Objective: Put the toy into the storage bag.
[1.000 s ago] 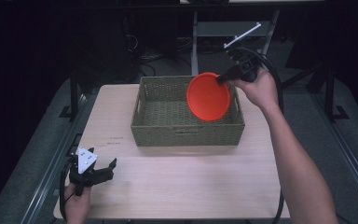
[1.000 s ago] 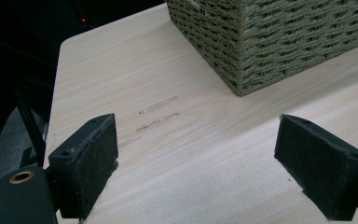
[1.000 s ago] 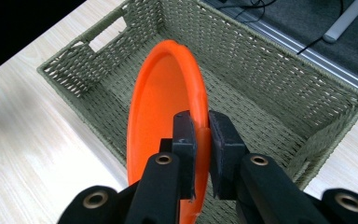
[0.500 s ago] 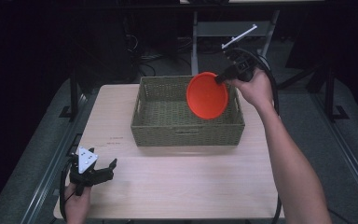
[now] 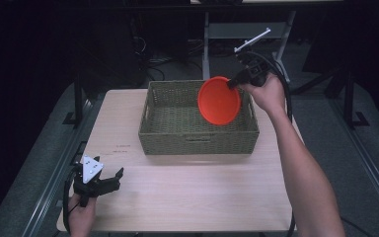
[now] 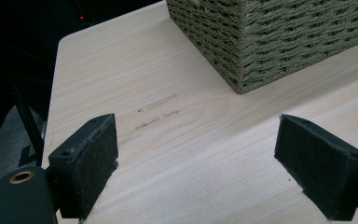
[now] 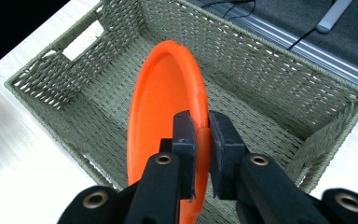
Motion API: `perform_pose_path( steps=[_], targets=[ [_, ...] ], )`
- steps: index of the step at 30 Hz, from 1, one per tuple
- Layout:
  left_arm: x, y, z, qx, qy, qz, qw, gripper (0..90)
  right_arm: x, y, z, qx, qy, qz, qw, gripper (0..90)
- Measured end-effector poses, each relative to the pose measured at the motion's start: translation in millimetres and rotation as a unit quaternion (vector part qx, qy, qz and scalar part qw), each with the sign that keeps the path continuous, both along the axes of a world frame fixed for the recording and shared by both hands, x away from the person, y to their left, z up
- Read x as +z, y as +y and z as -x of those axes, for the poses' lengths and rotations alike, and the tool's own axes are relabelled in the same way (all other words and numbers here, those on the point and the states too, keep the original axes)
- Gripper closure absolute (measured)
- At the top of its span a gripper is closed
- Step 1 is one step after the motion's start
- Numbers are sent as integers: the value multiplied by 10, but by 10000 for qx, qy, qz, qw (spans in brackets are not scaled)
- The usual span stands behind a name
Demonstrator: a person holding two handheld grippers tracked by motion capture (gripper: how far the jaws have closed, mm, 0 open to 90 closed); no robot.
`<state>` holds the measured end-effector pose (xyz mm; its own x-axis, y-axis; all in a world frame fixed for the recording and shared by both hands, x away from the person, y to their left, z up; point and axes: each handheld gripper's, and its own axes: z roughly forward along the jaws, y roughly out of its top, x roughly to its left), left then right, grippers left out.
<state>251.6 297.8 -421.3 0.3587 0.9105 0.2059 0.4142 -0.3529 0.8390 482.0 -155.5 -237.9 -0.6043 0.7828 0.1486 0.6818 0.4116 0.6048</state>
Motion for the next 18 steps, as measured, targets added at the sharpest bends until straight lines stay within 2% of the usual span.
perform_pose_path(
  steps=[7,11,18],
  targets=[
    [1,7,-1,-4,1,21,10000,128,-50,26,-36,-37,23,-8,10000,818],
    [5,6,4,-16,18,-14,10000,128,-89,66,-54,-48,10,107,9999,818],
    [2,1,2,-26,-10,2,10000,129,-224,74,-105,-103,83,108,9999,818]
  ],
)
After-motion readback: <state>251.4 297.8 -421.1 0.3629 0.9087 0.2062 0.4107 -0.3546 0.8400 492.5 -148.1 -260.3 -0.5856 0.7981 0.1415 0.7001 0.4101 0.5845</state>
